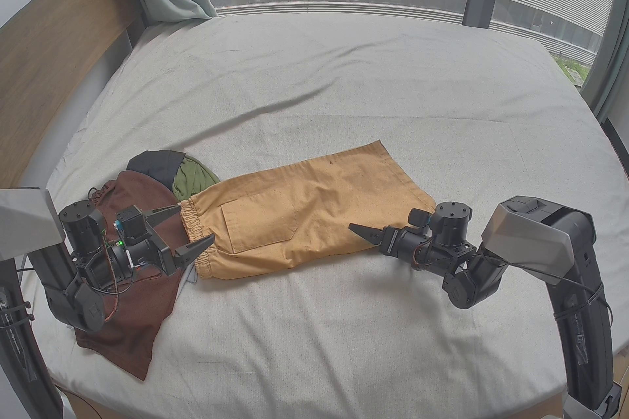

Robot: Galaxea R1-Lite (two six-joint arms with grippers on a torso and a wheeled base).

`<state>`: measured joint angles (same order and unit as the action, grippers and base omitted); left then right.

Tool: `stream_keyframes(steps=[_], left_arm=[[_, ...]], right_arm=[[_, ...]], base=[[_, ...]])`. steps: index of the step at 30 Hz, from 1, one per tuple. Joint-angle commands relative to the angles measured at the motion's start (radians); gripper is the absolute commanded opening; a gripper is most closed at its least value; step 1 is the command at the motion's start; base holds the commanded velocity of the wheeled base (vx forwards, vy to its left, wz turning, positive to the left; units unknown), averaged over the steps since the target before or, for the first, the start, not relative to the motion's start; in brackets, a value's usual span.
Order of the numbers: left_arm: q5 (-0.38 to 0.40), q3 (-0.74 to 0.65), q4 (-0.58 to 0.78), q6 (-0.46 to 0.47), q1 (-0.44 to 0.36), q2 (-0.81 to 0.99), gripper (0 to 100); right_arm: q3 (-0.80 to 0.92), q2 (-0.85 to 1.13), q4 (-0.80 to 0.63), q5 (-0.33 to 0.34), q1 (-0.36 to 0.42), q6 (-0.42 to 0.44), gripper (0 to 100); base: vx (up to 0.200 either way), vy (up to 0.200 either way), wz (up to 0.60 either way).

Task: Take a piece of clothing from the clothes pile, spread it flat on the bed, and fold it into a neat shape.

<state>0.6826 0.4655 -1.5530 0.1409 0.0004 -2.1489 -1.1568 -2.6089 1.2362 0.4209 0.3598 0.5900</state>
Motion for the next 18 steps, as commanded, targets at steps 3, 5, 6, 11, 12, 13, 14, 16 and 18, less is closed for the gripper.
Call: stream_keyframes(steps=[3,5,6,11,12,13,14,16,18], left_arm=[[0.0,-0.001,-0.001,0.0,0.0,-0.002,100],[0.0,-0.001,-0.002,0.0,-0.002,-0.002,100],[0.0,-0.001,-0.002,0.0,-0.002,-0.002,100],[0.0,-0.001,-0.002,0.0,-0.002,-0.002,100],[-0.001,-0.001,-0.002,0.0,-0.002,-0.002,100],[0.0,-0.001,-0.002,0.0,-0.002,-0.002,100],[0.0,-0.001,-0.001,0.0,-0.002,-0.003,100],[0.0,-0.001,-0.002,0.0,-0.002,-0.003,100],[0.0,-0.002,-0.002,0.0,-0.002,-0.009,100]], right_arm=[[-0.015,-0.031,-0.003,0.001,0.005,0.005,100],[-0.018,-0.031,-0.003,0.001,0.007,0.01,100],[-0.018,-0.031,-0.003,0.001,0.007,0.01,100],[-0.043,-0.046,-0.006,-0.024,0.018,0.014,0],[-0.043,-0.048,-0.004,-0.024,0.019,0.016,0],[-0.041,-0.048,-0.004,-0.024,0.019,0.016,0],[-0.041,-0.048,-0.004,-0.024,0.018,0.016,0],[-0.04,-0.048,-0.001,-0.025,0.018,0.017,0],[-0.037,-0.049,0.0,-0.025,0.018,0.019,0]], base=[[0.0,0.0,0.0],[0.0,0.0,0.0],[0.0,0.0,0.0],[0.0,0.0,0.0],[0.0,0.0,0.0],[0.0,0.0,0.0],[0.0,0.0,0.0],[0.0,0.0,0.0],[0.0,0.0,0.0]])
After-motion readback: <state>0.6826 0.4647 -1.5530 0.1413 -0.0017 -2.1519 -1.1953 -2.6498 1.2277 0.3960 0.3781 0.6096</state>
